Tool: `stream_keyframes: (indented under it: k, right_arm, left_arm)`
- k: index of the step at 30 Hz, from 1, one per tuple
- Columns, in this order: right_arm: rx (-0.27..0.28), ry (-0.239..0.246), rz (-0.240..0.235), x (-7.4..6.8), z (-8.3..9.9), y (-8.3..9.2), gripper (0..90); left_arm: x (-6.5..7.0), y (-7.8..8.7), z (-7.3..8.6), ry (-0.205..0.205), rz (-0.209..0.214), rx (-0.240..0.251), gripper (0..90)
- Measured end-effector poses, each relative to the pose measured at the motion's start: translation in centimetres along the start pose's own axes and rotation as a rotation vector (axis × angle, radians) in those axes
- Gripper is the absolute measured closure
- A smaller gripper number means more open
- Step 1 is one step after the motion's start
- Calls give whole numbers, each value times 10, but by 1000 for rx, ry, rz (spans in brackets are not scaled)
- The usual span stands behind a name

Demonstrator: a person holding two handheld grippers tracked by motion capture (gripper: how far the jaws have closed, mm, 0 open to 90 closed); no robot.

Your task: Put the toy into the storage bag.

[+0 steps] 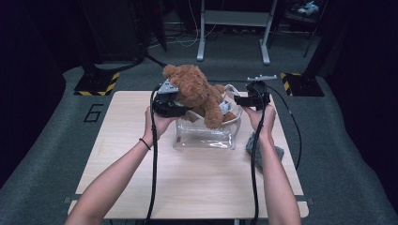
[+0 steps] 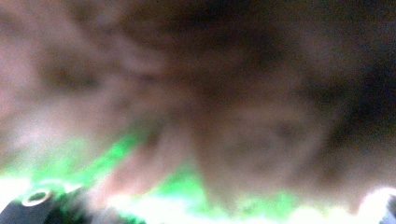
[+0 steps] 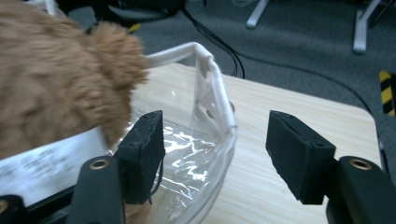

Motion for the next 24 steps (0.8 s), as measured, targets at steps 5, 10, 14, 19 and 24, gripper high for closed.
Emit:
stream_keyframes:
  k: [5,10,14,19,24]
  right_arm:
    - [-76,-34,23,8,4,-20,483]
    - [-99,-79,-4,16,18,-36,758]
    - [-83,-122,-54,22,27,-33,795]
    - [-75,-118,-83,23,26,-24,683]
    - [-42,-40,-73,15,6,-19,497]
  left_arm:
    - [0,2,9,-22,53,-56,574]
    - [2,1,7,-60,32,-82,557]
    - [-3,7,7,-32,13,-81,433]
    - [-7,12,9,-10,-3,-65,378]
    - [-7,12,10,-49,10,-54,526]
Point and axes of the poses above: each handheld gripper's, and its own axes: y roughly backward along the jaws, z roughly out of its underside, x roughly to its right, the point moved 7 cm from there along -y, roughly forward along the jaws, and after that the axes turned 1 degree about -y, right-handed, at the moved point
